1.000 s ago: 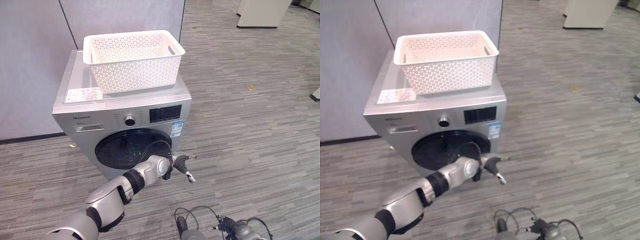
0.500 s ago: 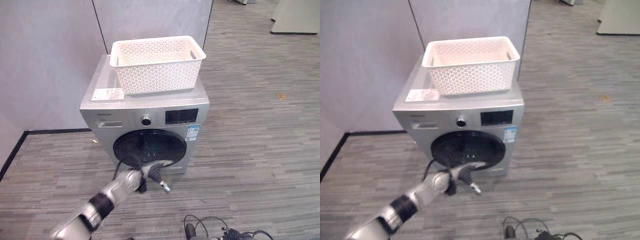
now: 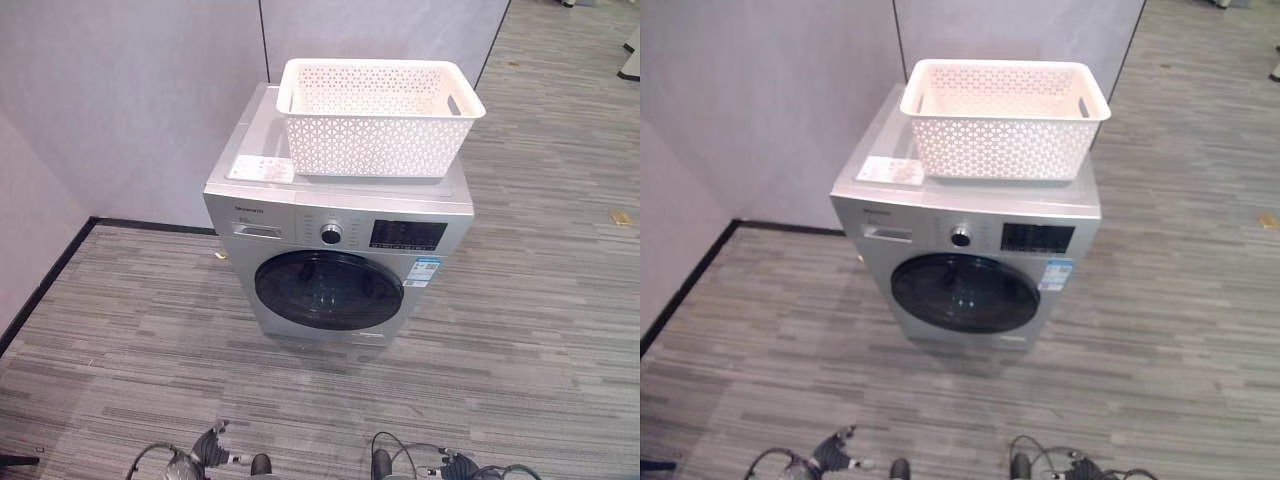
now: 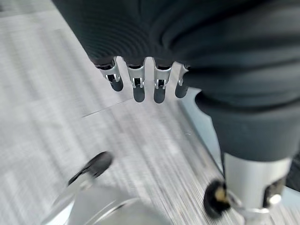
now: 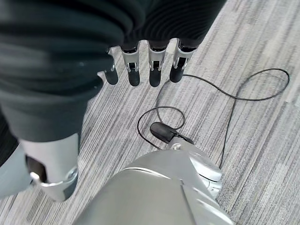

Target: Grab the laundry basket,head to the washer,open it,put in the laundry and shut it.

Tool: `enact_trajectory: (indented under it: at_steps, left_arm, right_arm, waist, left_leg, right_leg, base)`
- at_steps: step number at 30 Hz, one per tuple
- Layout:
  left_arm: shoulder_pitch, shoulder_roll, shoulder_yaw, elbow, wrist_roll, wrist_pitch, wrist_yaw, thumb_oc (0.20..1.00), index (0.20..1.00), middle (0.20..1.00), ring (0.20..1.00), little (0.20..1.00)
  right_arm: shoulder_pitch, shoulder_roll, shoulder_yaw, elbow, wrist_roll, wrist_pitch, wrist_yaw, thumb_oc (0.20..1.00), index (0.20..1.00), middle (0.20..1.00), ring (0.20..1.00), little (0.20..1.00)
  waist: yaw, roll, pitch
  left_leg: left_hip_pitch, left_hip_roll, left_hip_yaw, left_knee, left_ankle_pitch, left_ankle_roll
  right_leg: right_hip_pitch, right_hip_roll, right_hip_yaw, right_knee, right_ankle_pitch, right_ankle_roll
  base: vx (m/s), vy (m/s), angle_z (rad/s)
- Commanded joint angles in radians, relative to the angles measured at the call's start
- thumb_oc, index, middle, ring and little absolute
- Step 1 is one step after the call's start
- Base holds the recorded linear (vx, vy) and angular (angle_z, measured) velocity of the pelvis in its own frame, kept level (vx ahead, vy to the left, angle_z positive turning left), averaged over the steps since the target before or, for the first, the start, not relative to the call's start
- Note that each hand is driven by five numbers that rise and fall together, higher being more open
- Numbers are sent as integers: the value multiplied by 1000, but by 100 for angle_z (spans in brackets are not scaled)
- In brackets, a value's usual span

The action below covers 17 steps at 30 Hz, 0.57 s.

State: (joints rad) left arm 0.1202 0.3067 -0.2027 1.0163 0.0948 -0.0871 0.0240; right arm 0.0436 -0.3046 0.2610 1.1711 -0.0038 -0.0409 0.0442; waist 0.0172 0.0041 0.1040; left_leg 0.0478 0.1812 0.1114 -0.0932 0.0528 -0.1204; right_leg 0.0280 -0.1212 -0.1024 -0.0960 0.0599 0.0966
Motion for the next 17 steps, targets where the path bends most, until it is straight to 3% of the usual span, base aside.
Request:
enact_trajectory:
  at_steps: [1, 8, 17]
  left_arm:
    - [-75, 12, 47, 61, -116, -52, 61, 1000, 1000, 1000, 1000, 1000]
    - [-62, -27, 133, 153, -251, -80, 63, 1000, 1000, 1000, 1000, 1000]
    - [-61, -56, 114, 210, -255, -85, 43, 1000, 1000, 1000, 1000, 1000]
  right_arm:
    - [12, 18, -22, 32, 31, -29, -28, 1000, 1000, 1000, 1000, 1000]
    - [33, 44, -53, 71, 48, -27, -50, 1000, 1000, 1000, 1000, 1000]
    - [26, 60, -60, 124, 52, -16, -65, 1000, 1000, 1000, 1000, 1000]
  waist:
    - [19, -45, -23]
    - [12, -51, -48]
    - [-4, -51, -60]
  left_leg:
    - [-38, -23, -50, 42, -44, 30]
    - [-37, -33, -43, 33, -43, 33]
    - [-25, -41, -27, 30, -51, 38]
  right_leg:
    - [-8, -68, -39, 76, -64, 77]
    - [-7, -78, -35, 56, -45, 83]
    - [-11, -84, -15, 51, -35, 84]
  base:
    - [-36, 9, 15]
    - [-14, 11, 5]
    - [-10, 22, -9]
